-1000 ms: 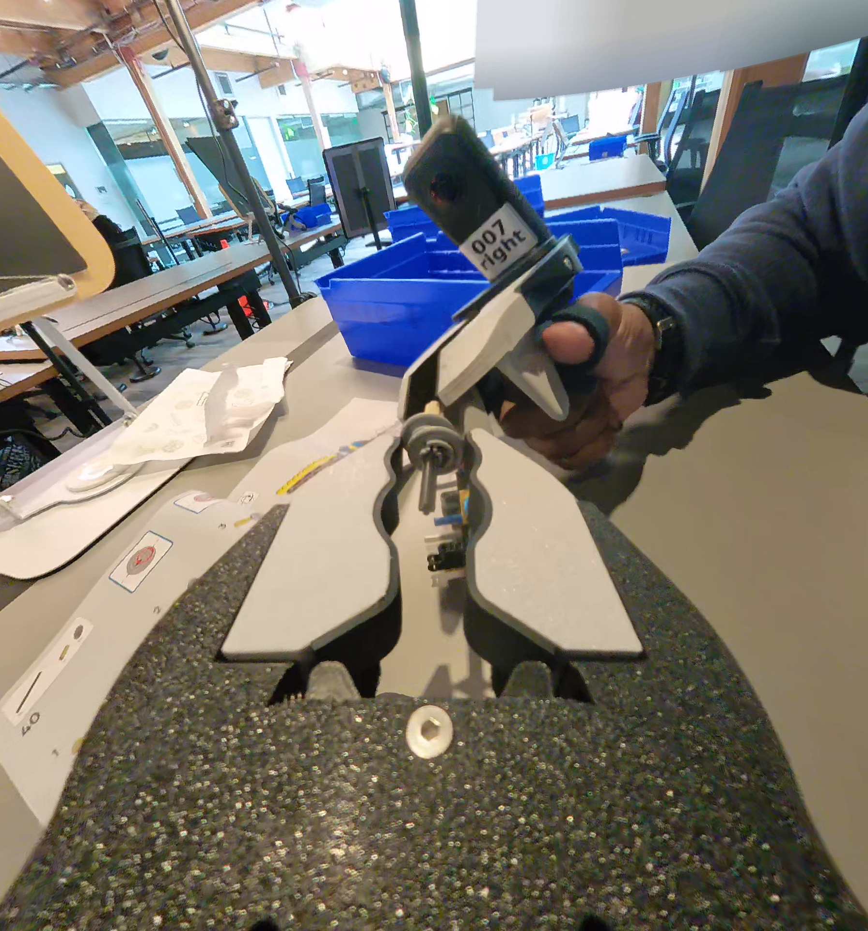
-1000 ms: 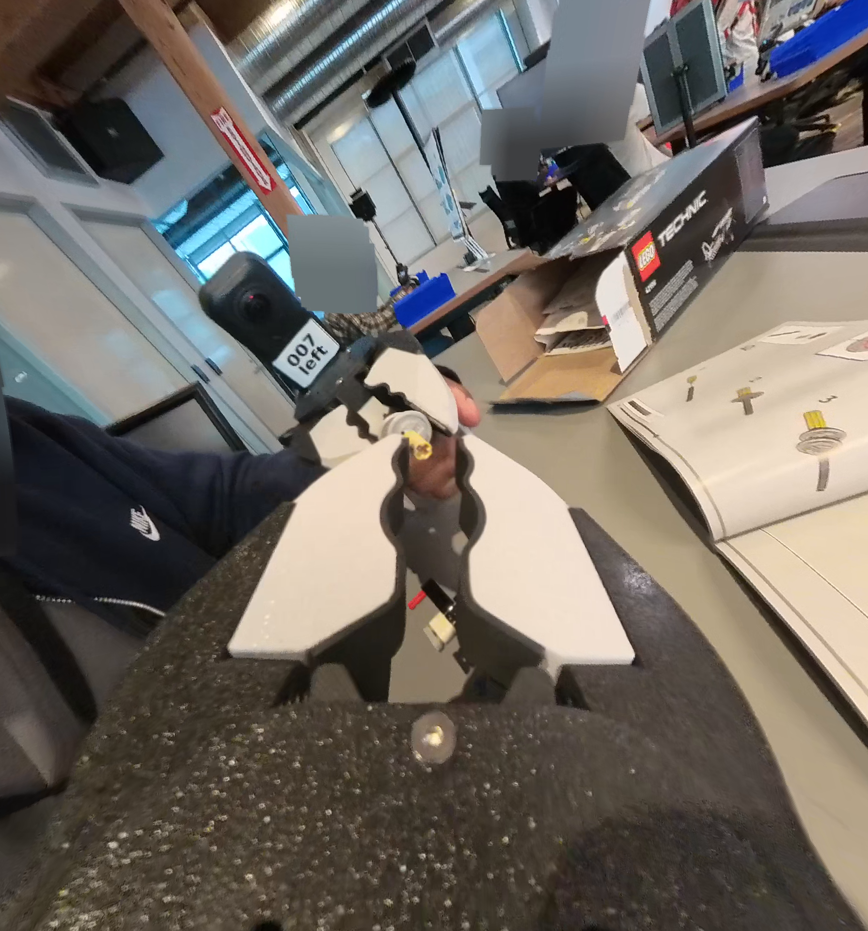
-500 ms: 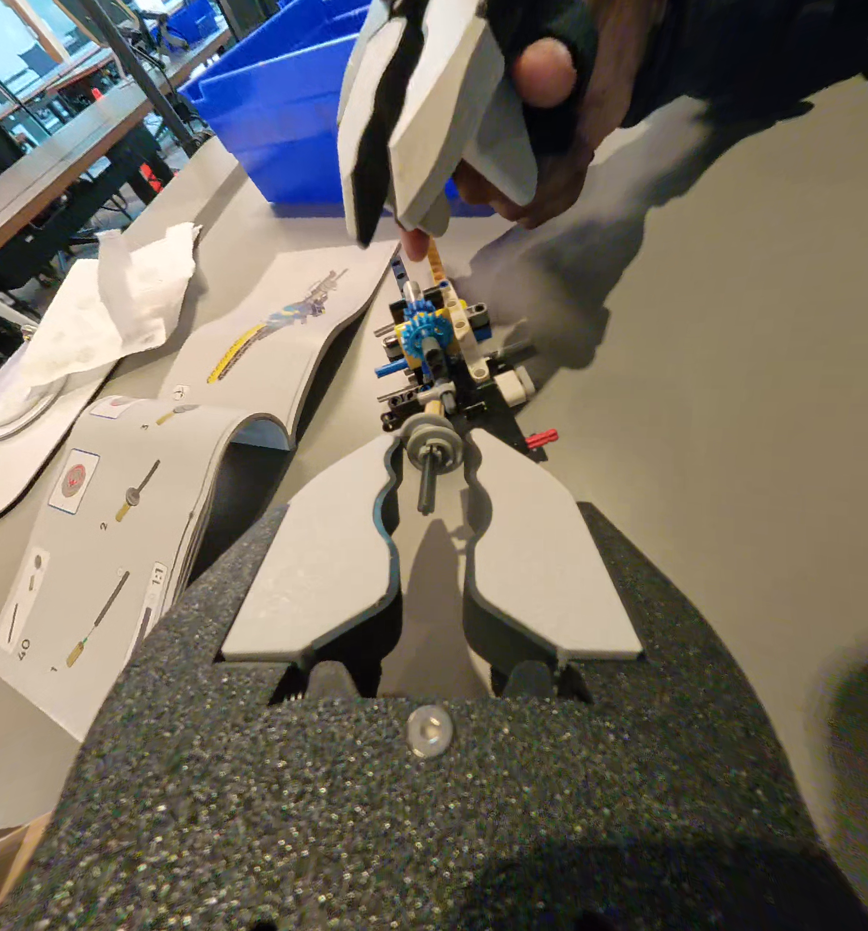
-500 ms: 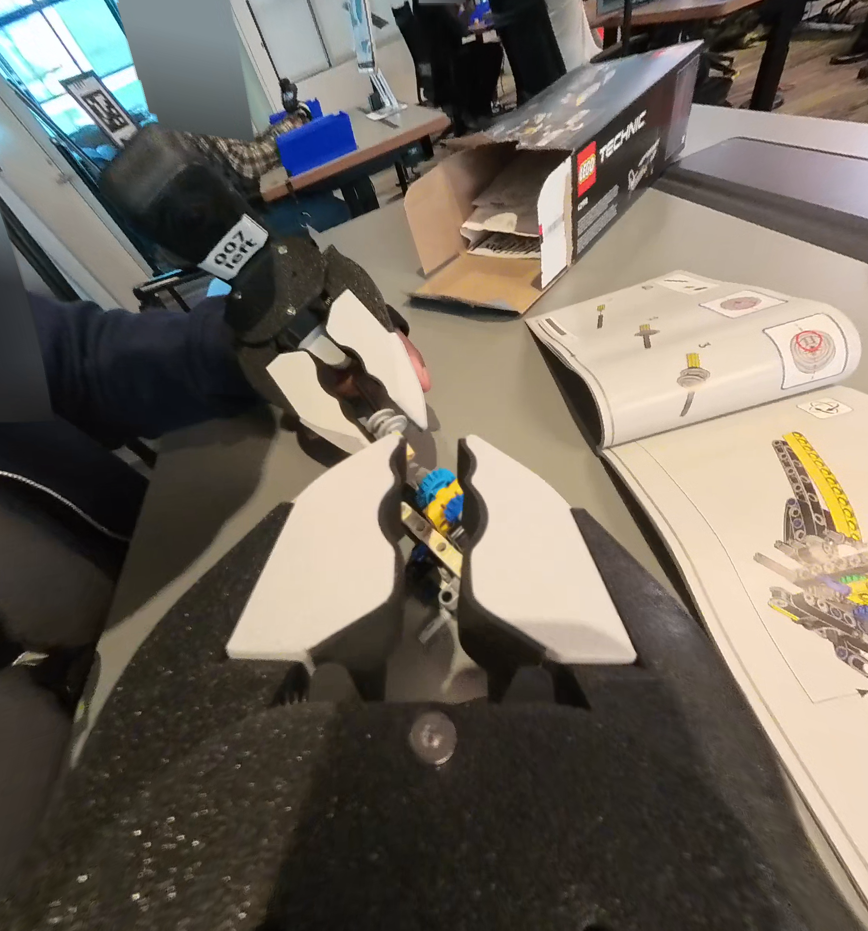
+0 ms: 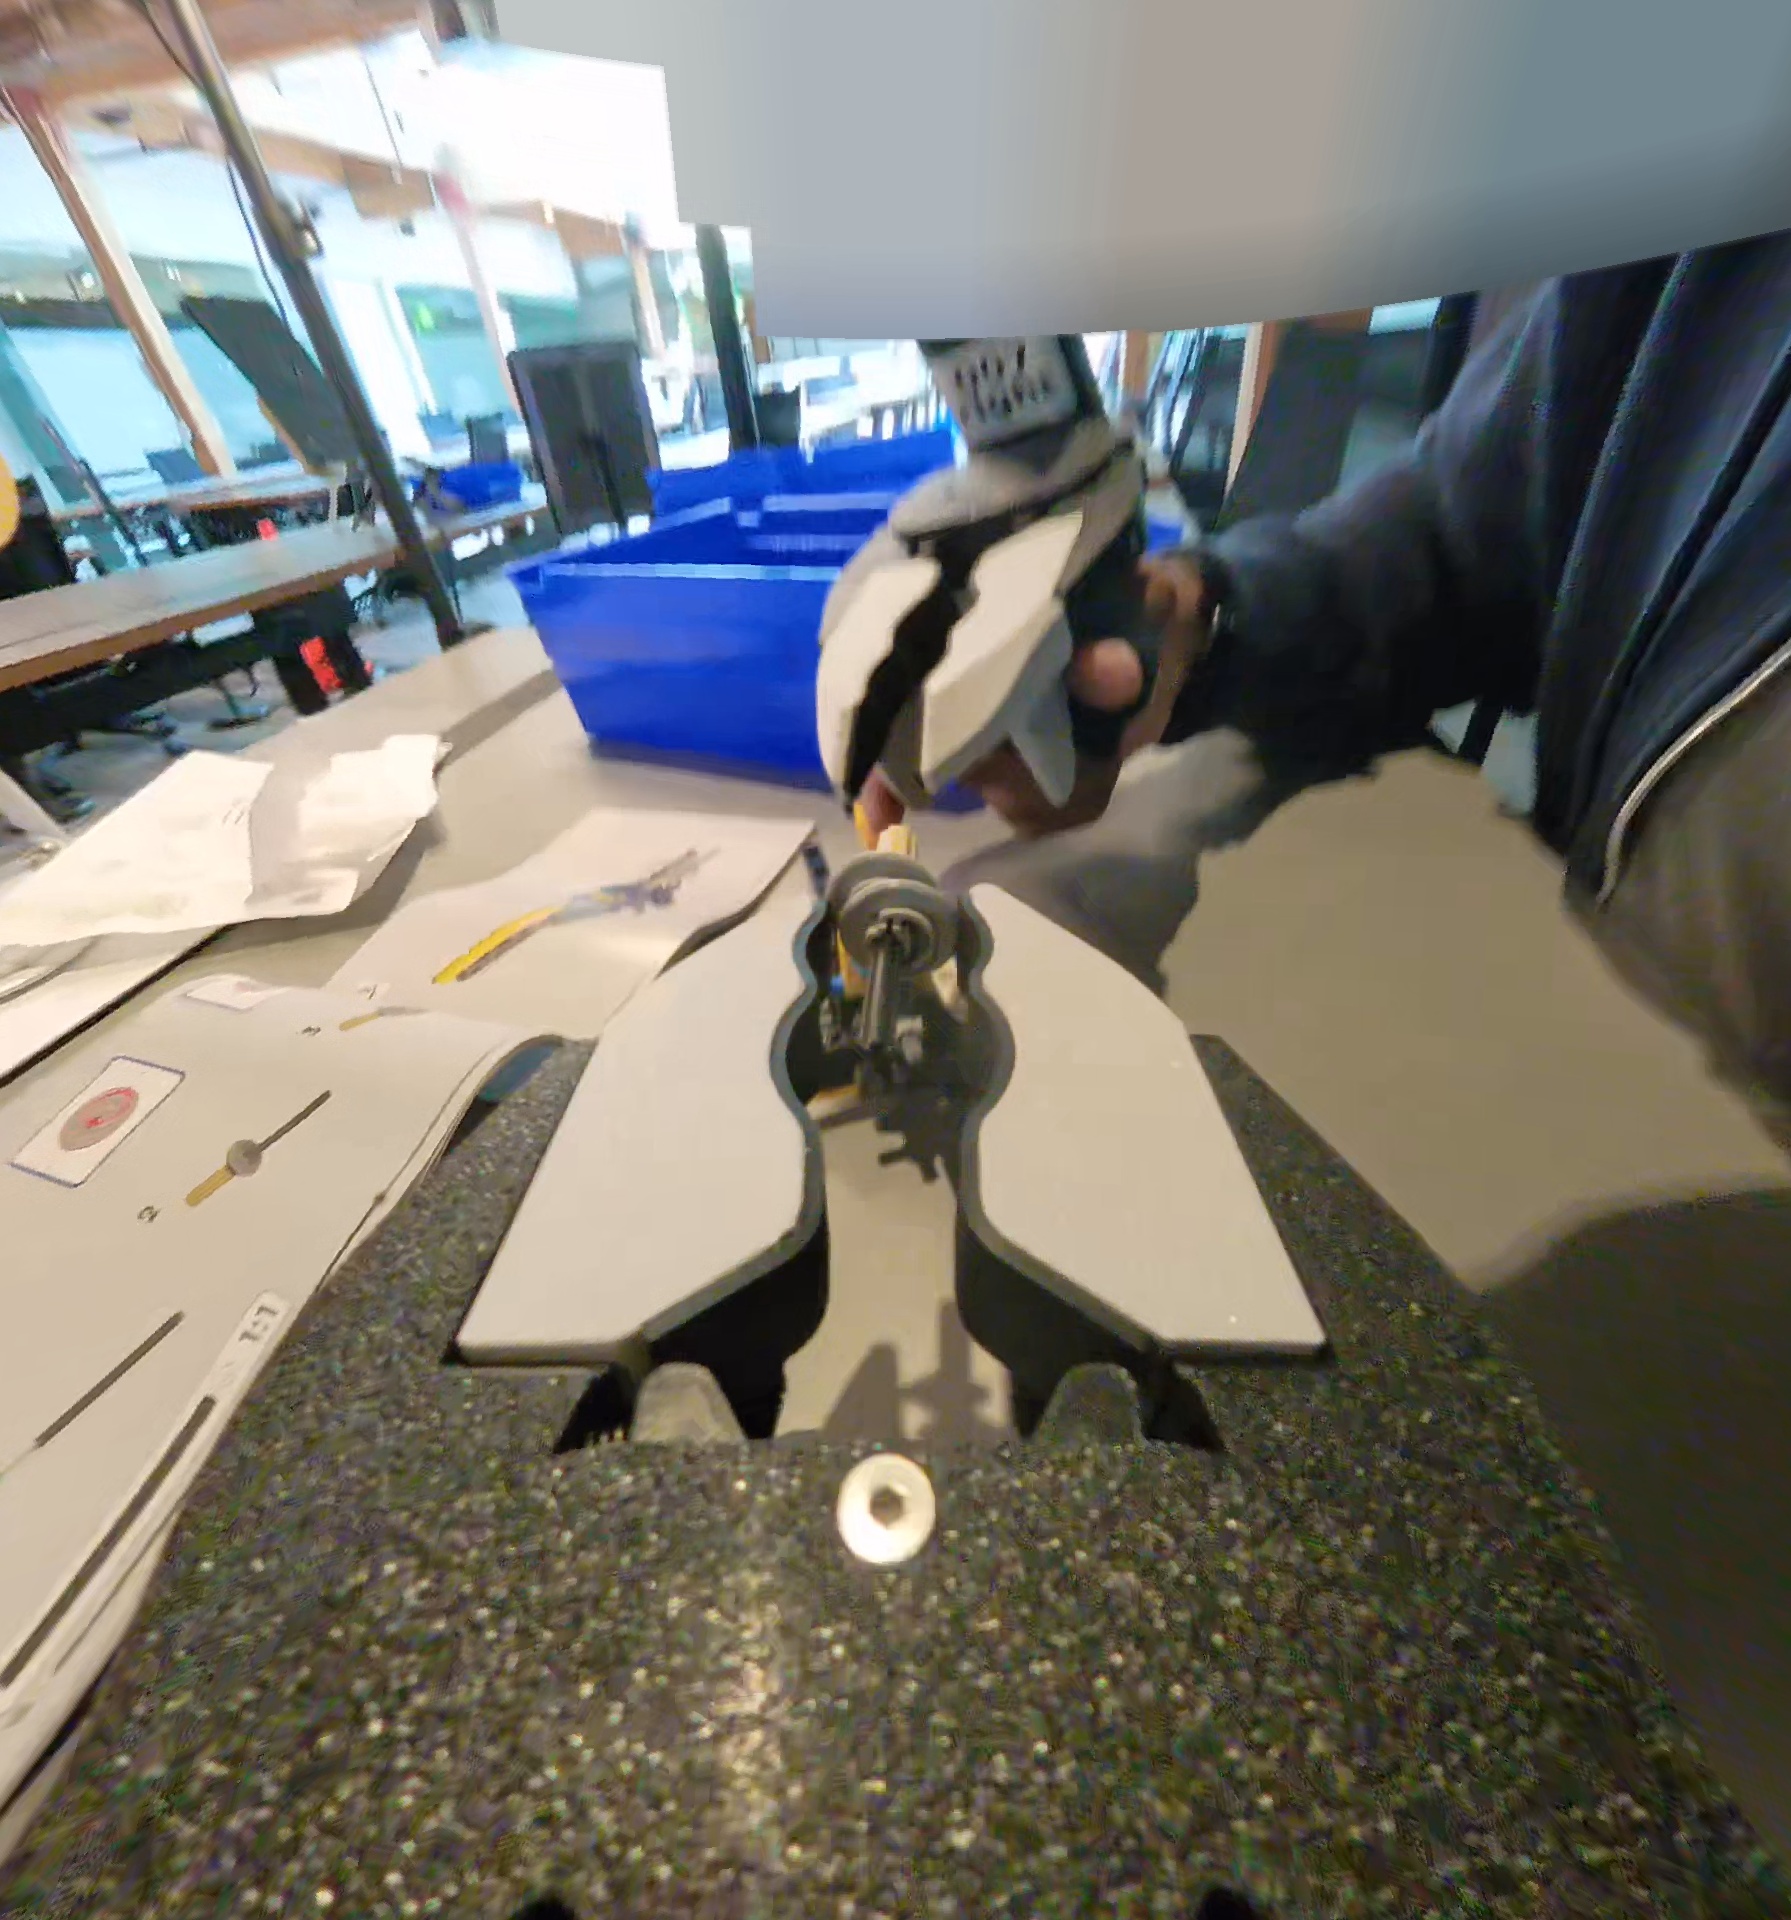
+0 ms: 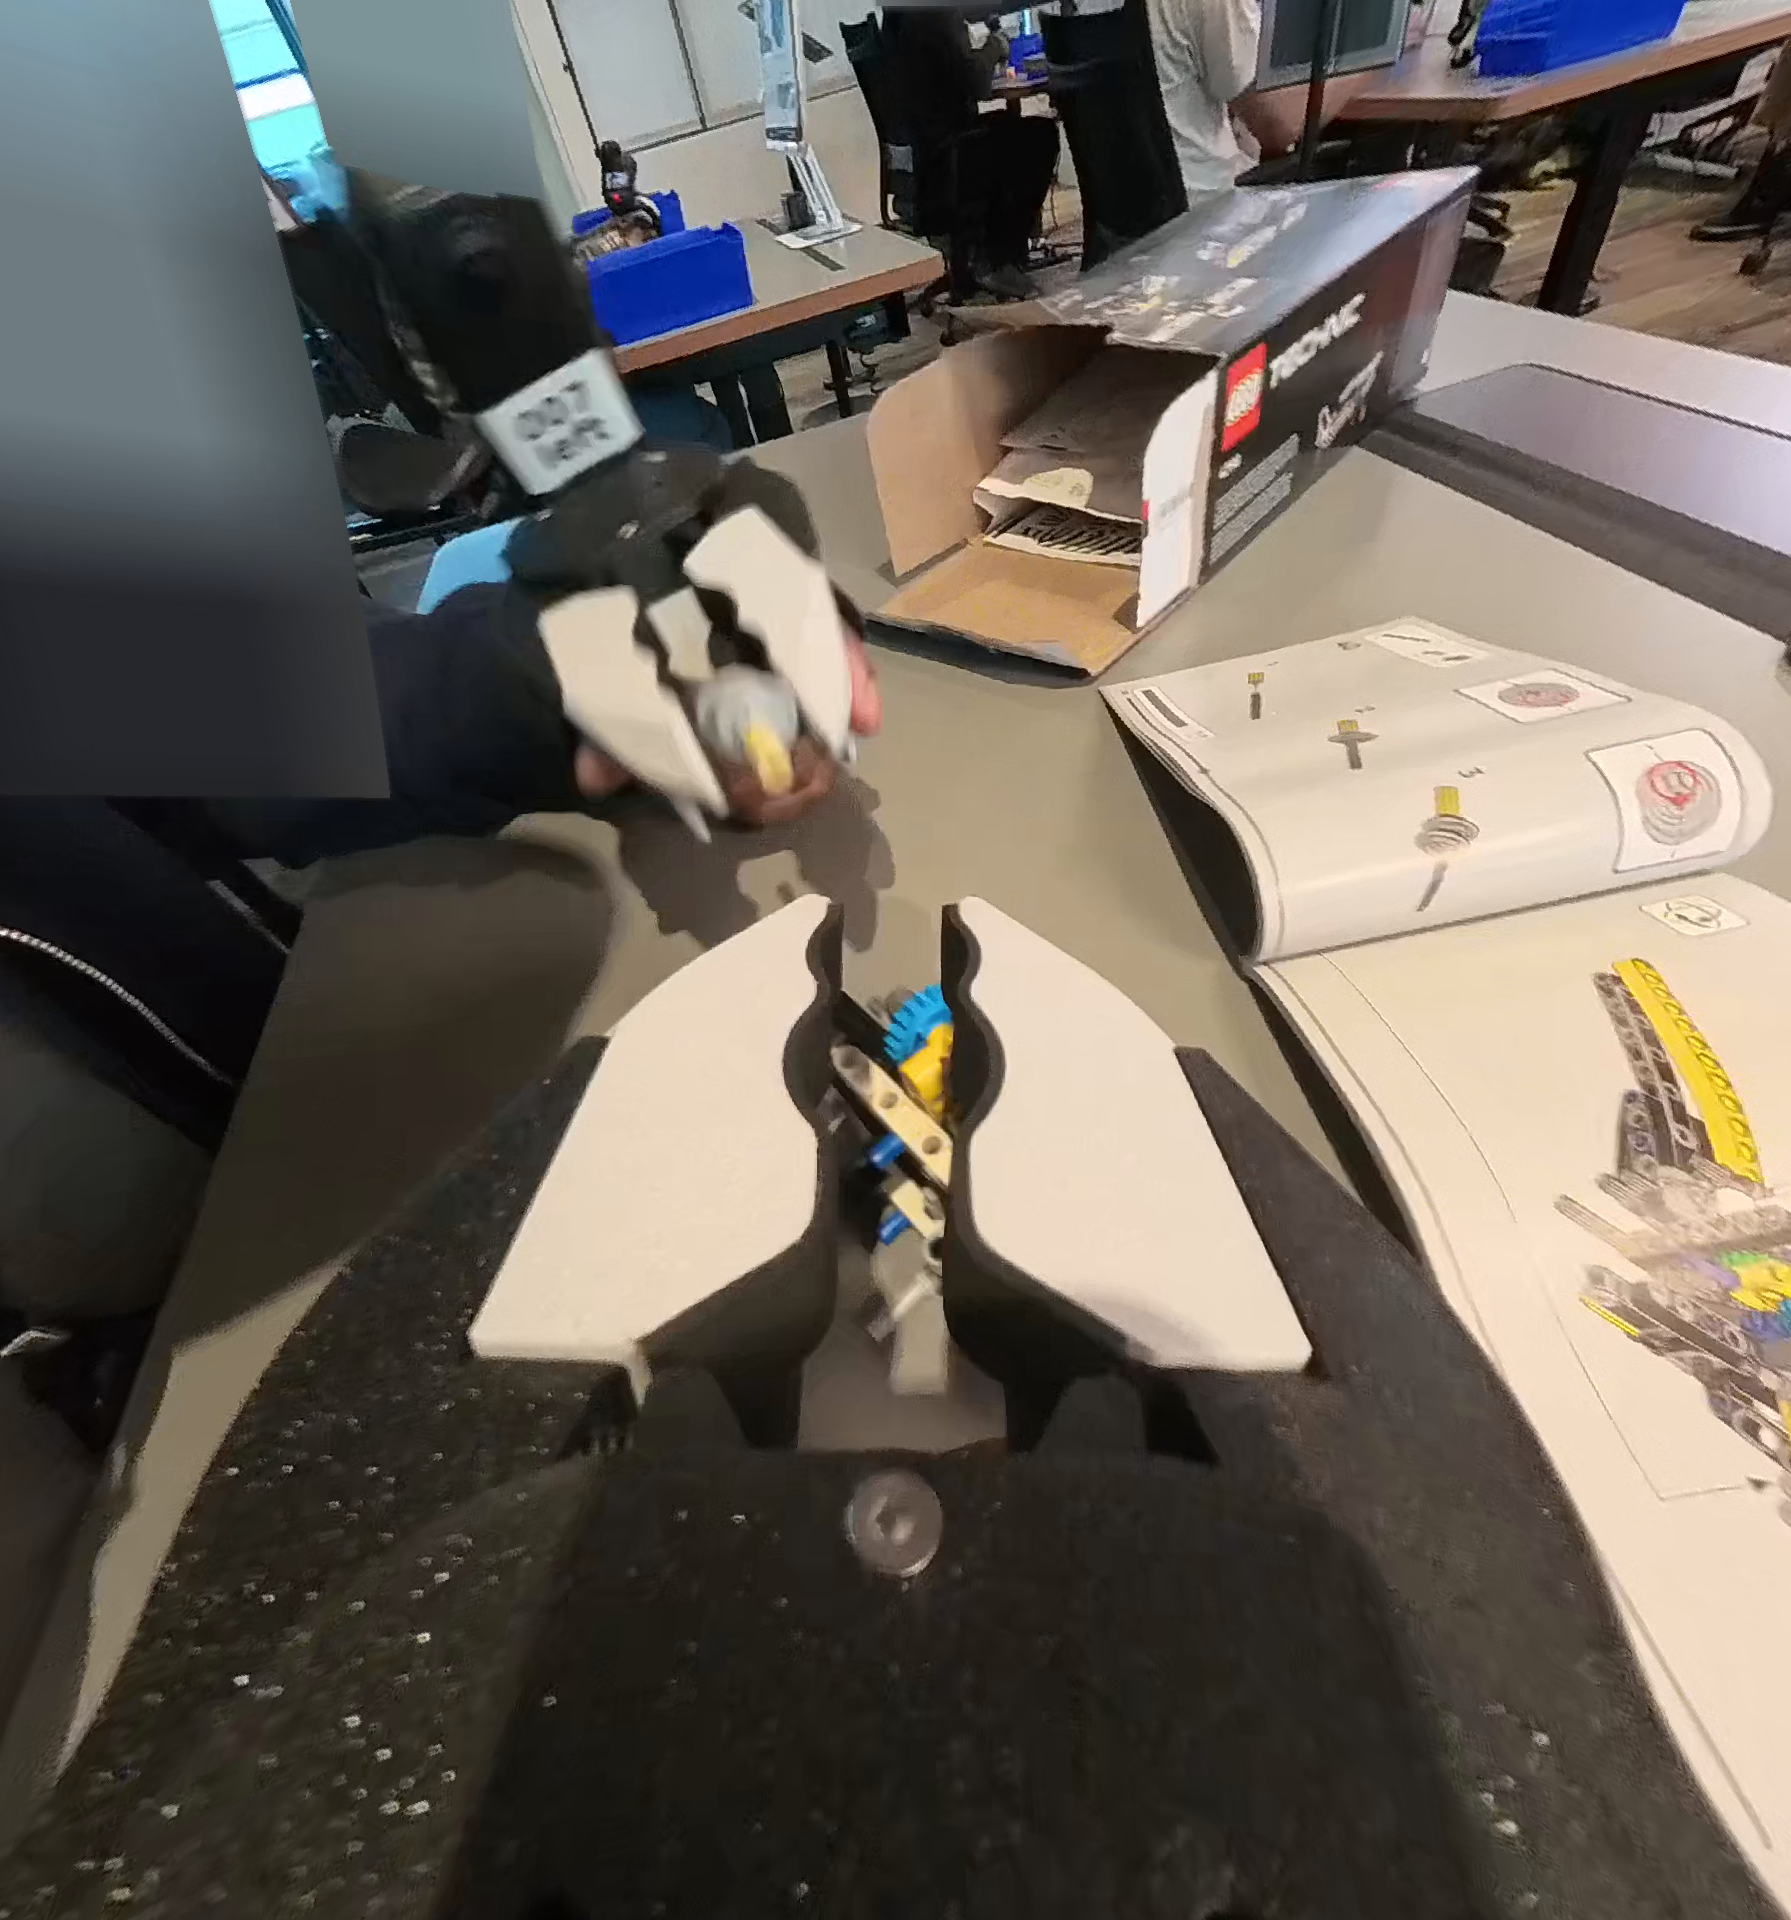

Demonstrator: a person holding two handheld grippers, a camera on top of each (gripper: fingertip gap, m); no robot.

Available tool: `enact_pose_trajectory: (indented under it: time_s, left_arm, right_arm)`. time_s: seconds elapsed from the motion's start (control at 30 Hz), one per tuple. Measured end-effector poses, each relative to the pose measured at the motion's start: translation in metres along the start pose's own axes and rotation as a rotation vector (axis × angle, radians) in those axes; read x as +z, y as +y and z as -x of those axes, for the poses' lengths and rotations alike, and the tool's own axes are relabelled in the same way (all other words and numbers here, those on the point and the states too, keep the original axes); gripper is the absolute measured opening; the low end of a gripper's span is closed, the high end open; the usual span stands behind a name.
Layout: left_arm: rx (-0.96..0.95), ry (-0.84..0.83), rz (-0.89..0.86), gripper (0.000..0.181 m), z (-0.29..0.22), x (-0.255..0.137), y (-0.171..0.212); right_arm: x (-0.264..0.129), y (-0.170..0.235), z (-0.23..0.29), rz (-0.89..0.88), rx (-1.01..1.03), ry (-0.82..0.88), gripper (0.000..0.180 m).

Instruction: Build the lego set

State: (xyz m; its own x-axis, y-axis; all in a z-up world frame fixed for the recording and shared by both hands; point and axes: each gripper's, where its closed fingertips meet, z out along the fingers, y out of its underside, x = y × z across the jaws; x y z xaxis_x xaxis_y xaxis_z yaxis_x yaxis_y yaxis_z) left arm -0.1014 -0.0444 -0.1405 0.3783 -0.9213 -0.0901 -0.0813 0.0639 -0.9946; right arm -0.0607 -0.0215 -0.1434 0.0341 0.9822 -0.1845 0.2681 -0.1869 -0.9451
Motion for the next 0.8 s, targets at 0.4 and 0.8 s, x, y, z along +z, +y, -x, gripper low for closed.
enact_pose_trajectory:
  time_s: [0.4,0.8]
  left_arm:
    - [-0.102,0.021,-0.151,0.022,0.005,-0.009,-0.017]
    - [-0.087,-0.127,0.142,0.022,0.016,0.008,0.019]
  right_arm:
    - [0.003,0.002,0.006,-0.006,0.001,-0.006,0.017]
    - [0.005,0.004,0.001,-0.008,-0.021,0.022,0.017]
